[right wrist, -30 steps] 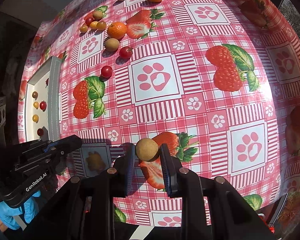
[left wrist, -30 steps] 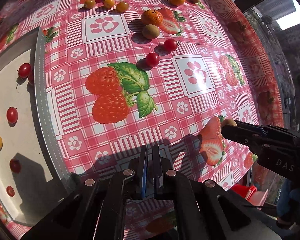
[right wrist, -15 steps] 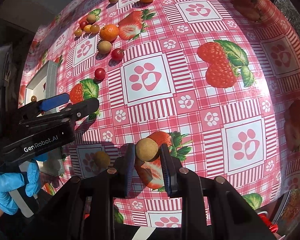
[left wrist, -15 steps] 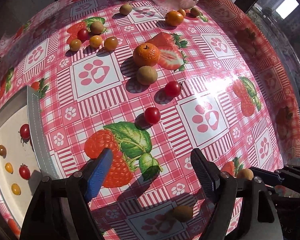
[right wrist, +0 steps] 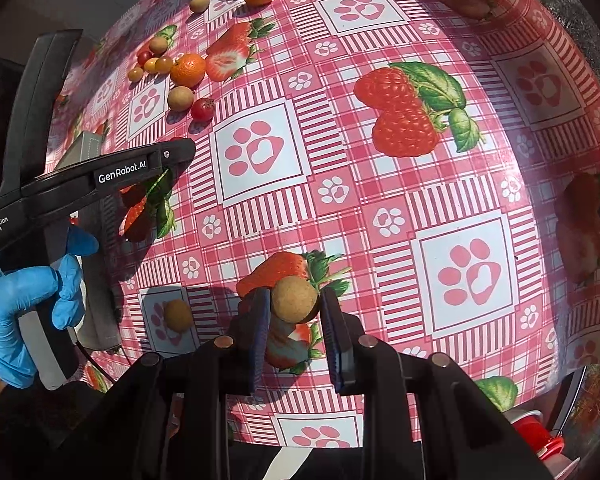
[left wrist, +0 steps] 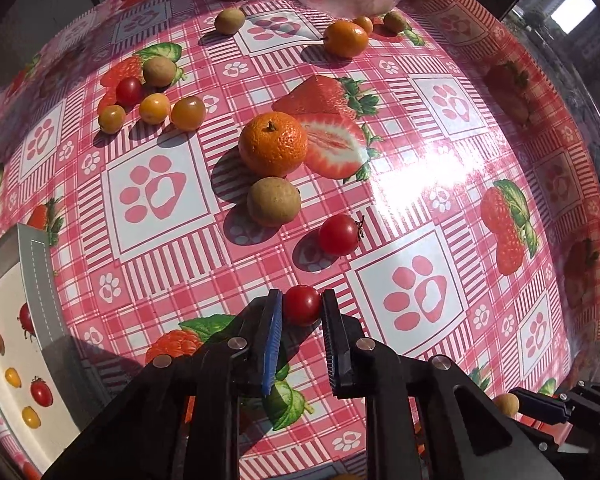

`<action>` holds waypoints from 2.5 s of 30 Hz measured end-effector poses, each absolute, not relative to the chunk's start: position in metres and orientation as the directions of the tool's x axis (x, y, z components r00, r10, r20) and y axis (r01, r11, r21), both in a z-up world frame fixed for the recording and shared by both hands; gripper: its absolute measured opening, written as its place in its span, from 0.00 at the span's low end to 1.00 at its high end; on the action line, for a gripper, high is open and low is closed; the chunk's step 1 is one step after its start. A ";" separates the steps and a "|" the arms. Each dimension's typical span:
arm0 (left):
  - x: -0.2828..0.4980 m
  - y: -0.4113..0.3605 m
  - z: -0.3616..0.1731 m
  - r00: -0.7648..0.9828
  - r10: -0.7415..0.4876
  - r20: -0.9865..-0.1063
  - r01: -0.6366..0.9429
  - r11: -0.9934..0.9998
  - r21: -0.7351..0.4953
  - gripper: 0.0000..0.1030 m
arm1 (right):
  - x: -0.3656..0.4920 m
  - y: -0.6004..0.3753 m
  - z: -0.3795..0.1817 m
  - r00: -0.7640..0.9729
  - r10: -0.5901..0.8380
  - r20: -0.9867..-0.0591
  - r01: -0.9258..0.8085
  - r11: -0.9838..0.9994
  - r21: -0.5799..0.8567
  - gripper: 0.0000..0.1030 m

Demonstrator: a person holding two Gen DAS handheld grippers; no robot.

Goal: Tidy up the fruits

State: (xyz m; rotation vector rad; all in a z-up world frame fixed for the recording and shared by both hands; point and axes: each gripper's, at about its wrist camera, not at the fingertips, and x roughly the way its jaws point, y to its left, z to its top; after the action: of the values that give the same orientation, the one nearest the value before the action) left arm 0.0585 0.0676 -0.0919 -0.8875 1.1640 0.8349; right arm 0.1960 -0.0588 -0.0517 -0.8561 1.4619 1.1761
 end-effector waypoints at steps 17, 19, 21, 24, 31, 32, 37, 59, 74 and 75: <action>-0.060 0.042 -0.026 0.255 0.202 -0.946 -0.945 0.258 -0.200 0.20 | 0.113 0.003 -0.031 -0.258 0.088 -0.962 -0.964 0.045 0.263 0.27; -0.079 0.038 -0.024 0.242 0.215 -0.946 -0.956 0.221 -0.195 0.20 | 0.095 0.012 -0.031 -0.267 0.080 -0.960 -0.963 0.006 0.268 0.27; -0.096 0.037 -0.024 0.227 0.228 -0.947 -0.966 0.179 -0.188 0.20 | 0.075 0.021 -0.030 -0.276 0.068 -0.959 -0.961 -0.036 0.274 0.27; -0.127 0.039 -0.025 0.197 0.243 -0.950 -0.977 0.124 -0.172 0.20 | 0.044 0.036 -0.031 -0.292 0.052 -0.955 -0.953 -0.097 0.286 0.27; -0.188 0.056 -0.034 0.133 0.265 -0.955 -0.991 0.018 -0.133 0.20 | -0.026 0.071 -0.036 -0.327 0.019 -0.945 -0.924 -0.216 0.316 0.27; -0.194 0.059 -0.036 0.126 0.266 -0.956 -0.992 0.009 -0.128 0.20 | -0.034 0.076 -0.038 -0.330 0.014 -0.944 -0.920 -0.227 0.319 0.27; -0.208 0.077 -0.050 0.111 0.254 -0.961 -0.993 -0.015 -0.119 0.20 | -0.069 0.101 -0.050 -0.331 -0.006 -0.944 -0.909 -0.267 0.320 0.27; -0.198 0.110 -0.090 0.070 0.175 -0.982 -0.997 0.021 -0.067 0.21 | -0.105 0.165 -0.111 -0.222 -0.073 -0.972 -0.923 -0.307 0.234 0.31; -0.208 0.094 -0.055 -0.001 0.215 -0.977 -0.999 -0.047 -0.010 1.00 | -0.096 0.150 -0.058 -0.311 -0.044 -0.950 -0.902 -0.302 0.309 0.80; -0.208 0.091 -0.052 -0.002 0.221 -0.975 -0.999 -0.048 -0.009 1.00 | -0.095 0.144 -0.052 -0.301 -0.035 -0.953 -0.904 -0.306 0.297 0.81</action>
State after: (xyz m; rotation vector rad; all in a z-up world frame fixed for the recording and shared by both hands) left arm -0.2078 0.0907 -0.0520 -1.0795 1.0176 1.3385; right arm -0.0947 0.1445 -0.0521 -1.2670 1.2606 1.6836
